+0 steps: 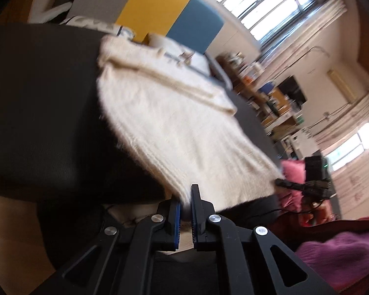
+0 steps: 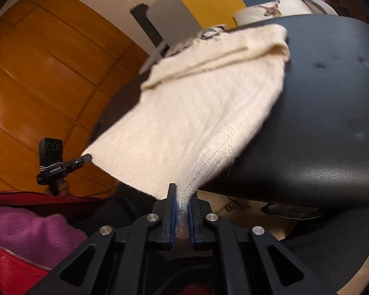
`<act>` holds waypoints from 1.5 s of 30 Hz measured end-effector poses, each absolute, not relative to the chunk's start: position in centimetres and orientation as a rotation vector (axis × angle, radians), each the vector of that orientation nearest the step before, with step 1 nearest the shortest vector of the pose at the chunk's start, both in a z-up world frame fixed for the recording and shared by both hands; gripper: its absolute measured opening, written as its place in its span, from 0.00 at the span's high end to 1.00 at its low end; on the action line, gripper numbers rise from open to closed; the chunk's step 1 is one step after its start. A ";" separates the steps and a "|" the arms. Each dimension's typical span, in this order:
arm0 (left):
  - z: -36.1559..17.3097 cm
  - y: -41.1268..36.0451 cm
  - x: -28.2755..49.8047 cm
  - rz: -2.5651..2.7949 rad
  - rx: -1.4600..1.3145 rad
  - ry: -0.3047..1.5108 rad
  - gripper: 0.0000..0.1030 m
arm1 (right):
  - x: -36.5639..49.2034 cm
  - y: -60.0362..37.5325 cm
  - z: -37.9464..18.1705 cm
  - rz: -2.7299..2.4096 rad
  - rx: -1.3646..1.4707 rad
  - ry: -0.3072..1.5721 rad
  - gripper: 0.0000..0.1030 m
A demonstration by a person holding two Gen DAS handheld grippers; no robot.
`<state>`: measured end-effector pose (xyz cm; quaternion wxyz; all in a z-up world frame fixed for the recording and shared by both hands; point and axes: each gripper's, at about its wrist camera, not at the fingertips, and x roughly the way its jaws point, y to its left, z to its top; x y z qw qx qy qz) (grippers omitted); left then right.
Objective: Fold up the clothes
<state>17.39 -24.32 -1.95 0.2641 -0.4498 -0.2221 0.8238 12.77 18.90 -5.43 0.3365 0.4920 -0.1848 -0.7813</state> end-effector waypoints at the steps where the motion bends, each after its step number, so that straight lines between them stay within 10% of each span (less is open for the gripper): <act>1: -1.5 -24.5 17.1 2.221 -1.196 -0.616 0.93 | 12.9 18.9 -5.2 -2.032 1.275 -0.493 0.94; 20: 3.2 -31.5 -1.1 2.309 -1.020 -0.916 0.93 | -3.5 24.1 3.3 -2.161 0.963 -0.745 0.94; 45: -9.8 -29.8 -24.8 2.455 -1.301 -0.991 0.92 | -24.4 24.0 -12.9 -2.305 1.308 -1.014 0.94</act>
